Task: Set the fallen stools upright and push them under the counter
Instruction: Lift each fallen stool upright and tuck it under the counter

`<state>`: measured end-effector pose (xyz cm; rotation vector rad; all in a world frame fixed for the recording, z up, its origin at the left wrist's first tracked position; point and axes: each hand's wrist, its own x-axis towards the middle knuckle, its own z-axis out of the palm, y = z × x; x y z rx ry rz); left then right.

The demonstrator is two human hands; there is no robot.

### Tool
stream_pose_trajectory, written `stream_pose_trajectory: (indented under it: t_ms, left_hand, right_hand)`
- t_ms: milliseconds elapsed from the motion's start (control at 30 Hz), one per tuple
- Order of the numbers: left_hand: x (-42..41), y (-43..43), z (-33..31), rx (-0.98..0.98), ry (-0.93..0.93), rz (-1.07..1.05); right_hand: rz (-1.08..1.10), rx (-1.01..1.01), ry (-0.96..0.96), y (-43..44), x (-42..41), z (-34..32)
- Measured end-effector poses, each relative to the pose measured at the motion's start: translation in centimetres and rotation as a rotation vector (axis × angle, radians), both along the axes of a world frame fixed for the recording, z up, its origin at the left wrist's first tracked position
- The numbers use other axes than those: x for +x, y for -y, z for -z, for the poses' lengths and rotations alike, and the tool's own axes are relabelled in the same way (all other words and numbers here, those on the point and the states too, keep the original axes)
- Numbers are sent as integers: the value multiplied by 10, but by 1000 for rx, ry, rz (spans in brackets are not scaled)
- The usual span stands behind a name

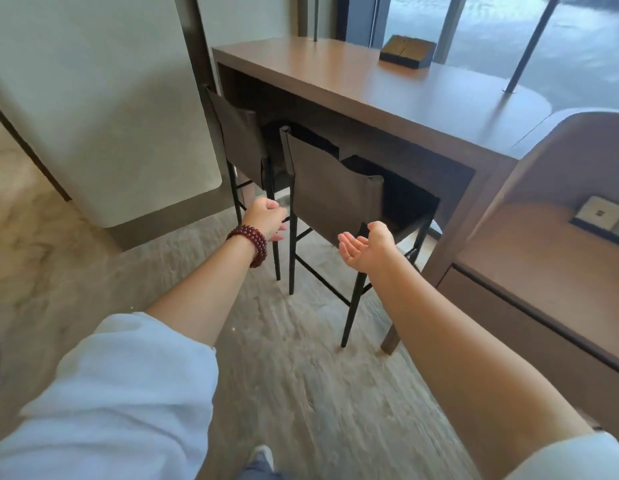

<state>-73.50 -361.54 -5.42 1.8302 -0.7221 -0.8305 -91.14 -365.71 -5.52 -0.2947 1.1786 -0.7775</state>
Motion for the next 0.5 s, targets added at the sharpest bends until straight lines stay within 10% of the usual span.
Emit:
stream_pose_trajectory:
  t_ms: [500]
  left_hand:
    - [104,218,7,125,-233,216]
  right_hand:
    - [448,69,58,171,91,14]
